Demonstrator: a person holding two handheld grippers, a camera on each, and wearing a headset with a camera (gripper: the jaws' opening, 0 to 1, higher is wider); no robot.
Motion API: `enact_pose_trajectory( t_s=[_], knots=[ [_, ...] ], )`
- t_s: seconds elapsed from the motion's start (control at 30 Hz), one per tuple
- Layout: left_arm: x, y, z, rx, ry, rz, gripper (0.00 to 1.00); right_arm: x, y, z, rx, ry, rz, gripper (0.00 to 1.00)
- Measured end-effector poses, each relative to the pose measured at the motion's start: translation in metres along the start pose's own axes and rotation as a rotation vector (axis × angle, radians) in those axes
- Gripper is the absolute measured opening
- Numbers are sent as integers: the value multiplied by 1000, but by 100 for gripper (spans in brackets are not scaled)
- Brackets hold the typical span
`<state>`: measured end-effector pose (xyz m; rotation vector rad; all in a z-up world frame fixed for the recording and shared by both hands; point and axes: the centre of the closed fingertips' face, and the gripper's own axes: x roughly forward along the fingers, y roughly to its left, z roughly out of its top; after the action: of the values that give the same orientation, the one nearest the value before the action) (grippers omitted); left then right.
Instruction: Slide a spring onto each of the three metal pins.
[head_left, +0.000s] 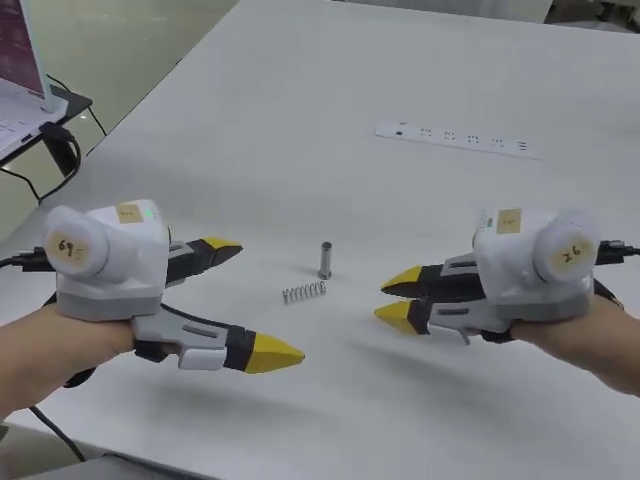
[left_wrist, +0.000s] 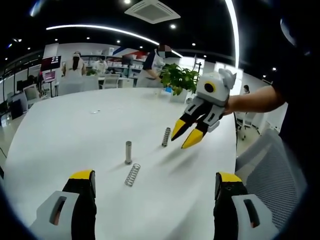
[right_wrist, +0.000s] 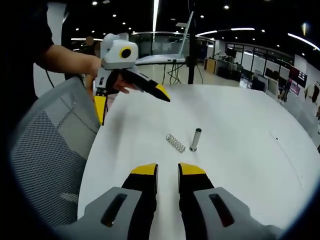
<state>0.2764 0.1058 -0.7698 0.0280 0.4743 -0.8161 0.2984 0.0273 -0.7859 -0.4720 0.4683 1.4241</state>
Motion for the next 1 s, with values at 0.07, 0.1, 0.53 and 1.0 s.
enact_pose_trajectory(
  t_s=[0.07,0.1,0.53,1.0],
  knots=[
    [-1,0,-1,-1,1,2,97,6,1,4,-12,1,13,14],
    [-1,0,-1,-2,1,2,97,9,1,6,-21,5,18,14],
    [-8,7,-5,-9,2,17,96,53,1,17,-120,65,64,13],
    [-12,7,-12,-19,7,19,95,90,-7,9,-196,156,41,12]
  ],
)
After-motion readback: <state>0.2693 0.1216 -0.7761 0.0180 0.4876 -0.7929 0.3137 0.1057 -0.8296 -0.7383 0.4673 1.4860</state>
